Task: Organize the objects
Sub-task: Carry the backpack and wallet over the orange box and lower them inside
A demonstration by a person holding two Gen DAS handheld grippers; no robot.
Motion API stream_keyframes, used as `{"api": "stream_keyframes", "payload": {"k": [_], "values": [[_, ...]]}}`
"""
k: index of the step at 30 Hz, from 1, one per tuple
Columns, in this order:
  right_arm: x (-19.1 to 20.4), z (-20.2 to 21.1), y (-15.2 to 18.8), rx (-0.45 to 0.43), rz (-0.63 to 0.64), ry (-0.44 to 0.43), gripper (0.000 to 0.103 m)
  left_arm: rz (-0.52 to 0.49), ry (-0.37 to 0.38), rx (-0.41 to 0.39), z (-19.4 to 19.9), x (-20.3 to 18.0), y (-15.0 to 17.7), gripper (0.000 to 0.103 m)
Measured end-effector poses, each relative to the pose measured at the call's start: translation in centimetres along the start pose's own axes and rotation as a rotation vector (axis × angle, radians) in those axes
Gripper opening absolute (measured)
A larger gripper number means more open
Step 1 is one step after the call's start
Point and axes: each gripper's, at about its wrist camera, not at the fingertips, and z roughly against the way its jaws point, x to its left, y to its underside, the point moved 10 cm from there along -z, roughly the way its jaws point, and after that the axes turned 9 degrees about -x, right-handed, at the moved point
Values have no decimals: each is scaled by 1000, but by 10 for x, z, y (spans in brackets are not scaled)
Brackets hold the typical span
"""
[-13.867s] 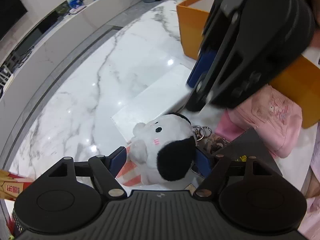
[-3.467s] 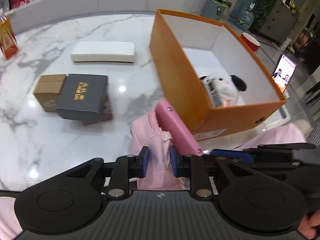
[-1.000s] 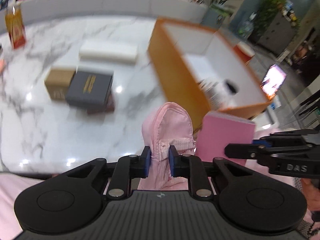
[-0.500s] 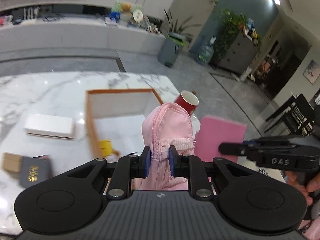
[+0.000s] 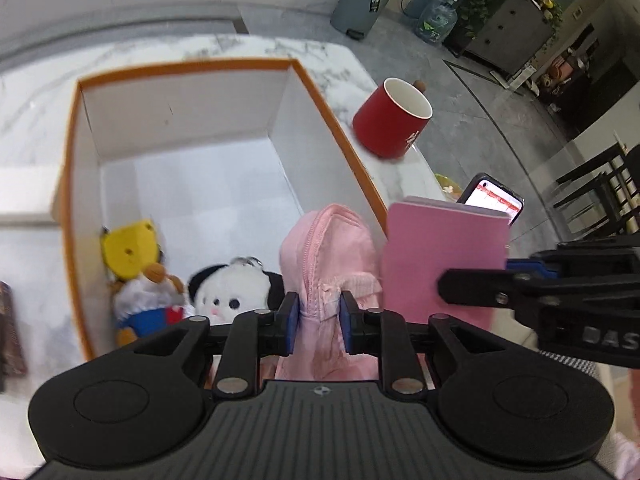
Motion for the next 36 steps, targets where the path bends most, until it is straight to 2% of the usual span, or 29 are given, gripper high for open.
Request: {"api": "stream_keyframes", "payload": {"k": [2, 4, 6, 8, 10, 13, 18, 20, 23, 27, 31, 36], "values": [[-5, -12, -3, 20, 9, 21, 18, 37, 59, 9, -3, -2, -1, 35], [-9, -23, -4, 44, 16, 35, 18, 82, 129, 14, -3, -3, -1, 33], [-10, -32, -6, 63, 17, 33, 18, 99, 158, 8, -2, -1, -3, 43], [-9, -39, -6, 73, 40, 49, 18, 115, 150, -29, 3, 6, -5, 52], [-6, -44, -4, 83, 59, 52, 18, 105, 126, -40, 3, 13, -4, 53], [-6, -47, -4, 92, 71, 57, 18, 90, 155, 14, -2, 11, 6, 53], [-7, -44, -5, 102, 69, 61, 18, 171, 187, 49, -21, 11, 13, 57], [-8, -40, -7, 107, 63, 58, 18, 200, 208, 70, -29, 12, 17, 57], [-7, -35, -9, 121, 62, 53, 18, 223, 242, 81, -37, 10, 23, 46], [-4, -36, -8, 154, 77, 72, 18, 217, 195, 59, -31, 14, 29, 35], [2, -46, -8, 191, 99, 134, 18, 165, 122, 5, -13, 15, 33, 31], [8, -59, -5, 225, 124, 207, 18, 138, 82, -54, -3, 12, 42, 30]]}}
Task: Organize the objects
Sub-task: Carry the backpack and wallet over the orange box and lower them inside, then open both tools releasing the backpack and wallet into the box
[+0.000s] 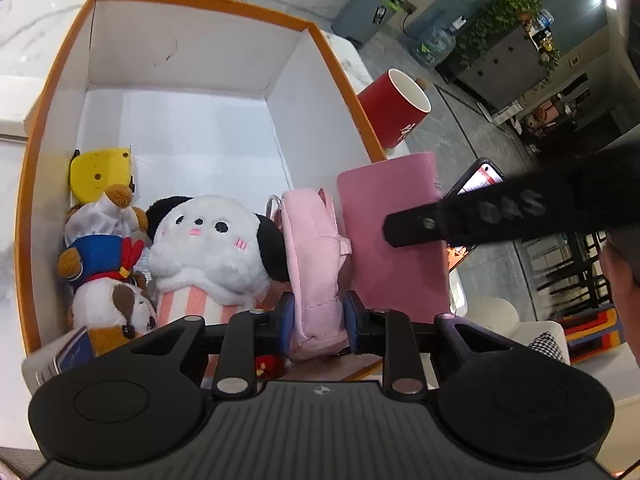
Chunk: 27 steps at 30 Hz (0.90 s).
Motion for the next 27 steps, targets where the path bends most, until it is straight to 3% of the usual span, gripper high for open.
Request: {"api": "stream_keyframes", "payload": {"k": [4, 8, 12, 15, 19, 27], "values": [[1, -11, 1, 36, -1, 42, 19, -23, -11, -31, 2, -7, 2, 30], [4, -15, 5, 92, -51, -2, 19, -31, -2, -38, 3, -10, 4, 30], [4, -10, 4, 79, -42, 3, 20, -62, 13, -32, 2, -17, 5, 30], [3, -12, 5, 91, -35, -2, 9, -87, 31, -9, -3, -23, 5, 30], [2, -19, 10, 107, 7, -7, 1, -44, 62, 39, -11, -17, 4, 30], [2, -29, 21, 113, 47, -20, 0, 12, 100, 115, -19, -13, -2, 36]]}}
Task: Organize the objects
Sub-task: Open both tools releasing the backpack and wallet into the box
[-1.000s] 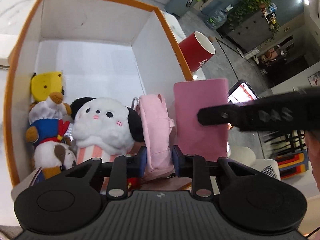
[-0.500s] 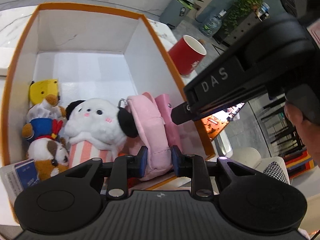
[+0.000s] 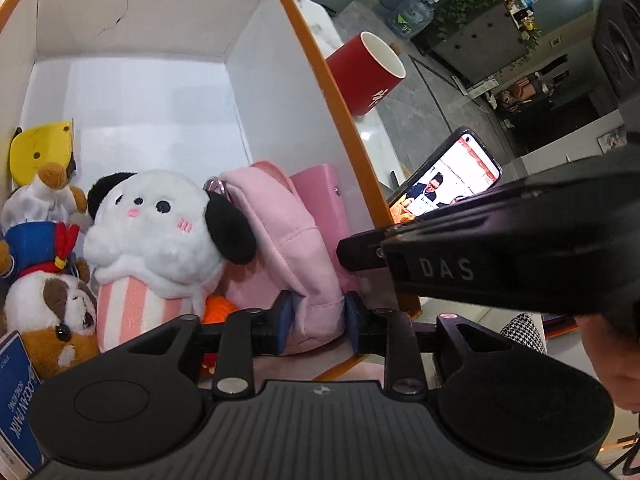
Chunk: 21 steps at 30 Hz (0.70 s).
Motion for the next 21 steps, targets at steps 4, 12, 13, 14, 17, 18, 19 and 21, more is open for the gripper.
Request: {"api": "stream_keyframes", "payload": {"k": [4, 12, 13, 14, 17, 18, 19, 21], "values": [[0, 2, 3, -1, -2, -11, 0, -42, -17, -34, 12, -1, 5, 54], [-1, 45, -3, -181, 32, -22, 24, -110, -31, -193, 77, -7, -7, 58], [-2, 49, -3, -205, 38, -18, 24, -106, -38, -212, 87, -4, -8, 58], [-4, 50, -4, -220, 46, -9, 24, -101, -47, -227, 97, 0, -8, 58], [-12, 41, 1, -212, 26, 23, 24, -102, -94, -255, 116, 12, -7, 58], [-14, 35, 4, -197, 5, 8, 23, -102, -117, -264, 124, 18, -6, 58], [-16, 31, 6, -193, -19, -2, 17, -101, -137, -269, 136, 25, -5, 58], [-17, 25, 9, -195, -34, -1, 9, -92, -173, -280, 148, 36, -2, 57]]}}
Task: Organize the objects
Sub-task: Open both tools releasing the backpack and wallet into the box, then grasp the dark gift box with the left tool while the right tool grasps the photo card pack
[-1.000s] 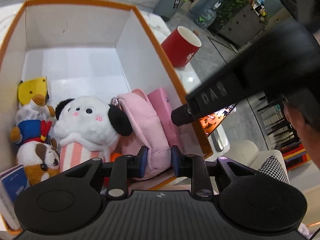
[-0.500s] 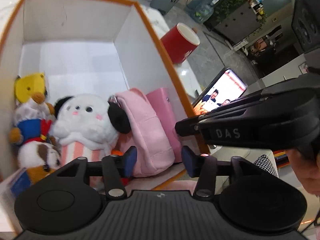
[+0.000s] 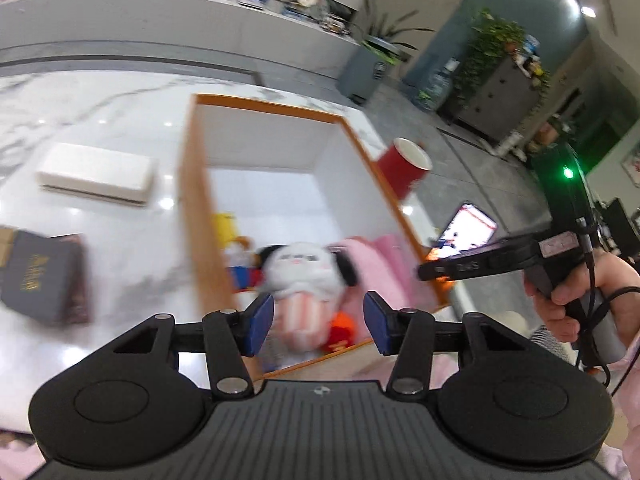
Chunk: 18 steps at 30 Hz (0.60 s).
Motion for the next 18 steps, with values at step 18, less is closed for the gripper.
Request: {"api": "stream_keyframes", "payload": {"k": [18], "values": [[38, 31, -3, -99, 19, -5, 13, -52, -221, -21, 97, 124, -2, 57]]}}
